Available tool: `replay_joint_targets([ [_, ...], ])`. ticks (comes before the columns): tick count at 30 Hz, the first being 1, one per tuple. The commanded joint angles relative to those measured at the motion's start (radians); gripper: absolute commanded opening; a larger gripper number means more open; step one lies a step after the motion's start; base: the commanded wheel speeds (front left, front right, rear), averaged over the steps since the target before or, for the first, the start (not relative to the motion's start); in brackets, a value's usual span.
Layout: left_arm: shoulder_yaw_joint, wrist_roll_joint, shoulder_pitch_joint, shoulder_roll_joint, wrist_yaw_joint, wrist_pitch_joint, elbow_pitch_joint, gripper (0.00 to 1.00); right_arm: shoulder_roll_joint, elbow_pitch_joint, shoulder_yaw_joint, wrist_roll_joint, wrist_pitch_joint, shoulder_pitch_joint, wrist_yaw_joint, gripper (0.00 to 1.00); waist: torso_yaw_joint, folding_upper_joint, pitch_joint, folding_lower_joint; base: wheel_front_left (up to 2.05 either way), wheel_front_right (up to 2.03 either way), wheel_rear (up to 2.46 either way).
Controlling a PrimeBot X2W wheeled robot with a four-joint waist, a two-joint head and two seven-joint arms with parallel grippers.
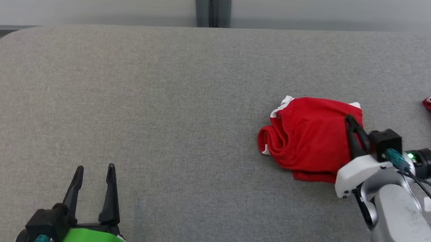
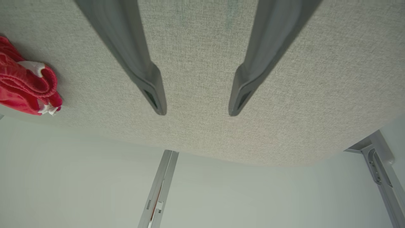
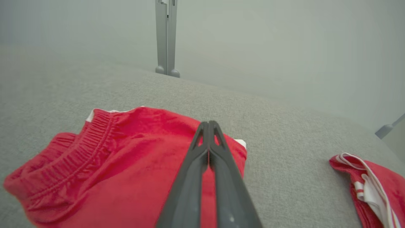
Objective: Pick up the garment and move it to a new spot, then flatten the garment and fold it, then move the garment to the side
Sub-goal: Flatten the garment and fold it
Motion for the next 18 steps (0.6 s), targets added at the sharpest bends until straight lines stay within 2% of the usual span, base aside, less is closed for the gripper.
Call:
replay_joint_targets([
  [1, -0.005, -0.005, -0.029, 0.003, -0.004, -0.003, 0.003, 1.0, 0.012, 0.052, 0.016, -0.032, 0.004, -0.039, 0.0, 0.0, 0.045, 0.0, 0.045, 0.0, 0.0, 0.0, 0.0],
  [6, -0.015, -0.012, -0.045, 0.003, 0.002, -0.003, 0.014, 1.0, 0.072, 0.221, 0.057, -0.063, -0.007, -0.11, -0.001, 0.0, 0.078, 0.0, 0.063, 0.0, 0.0, 0.0, 0.0],
  [10, -0.008, -0.015, -0.038, 0.003, 0.001, -0.003, 0.018, 1.0, 0.102, 0.306, 0.093, -0.069, -0.017, -0.134, -0.001, 0.0, 0.085, 0.0, 0.067, 0.0, 0.0, 0.0, 0.0],
  [18, -0.016, -0.021, -0.045, 0.003, 0.003, -0.003, 0.026, 1.0, 0.12, 0.349, 0.173, -0.033, -0.03, -0.148, 0.0, 0.0, 0.081, 0.0, 0.068, 0.0, 0.0, 0.0, 0.0],
])
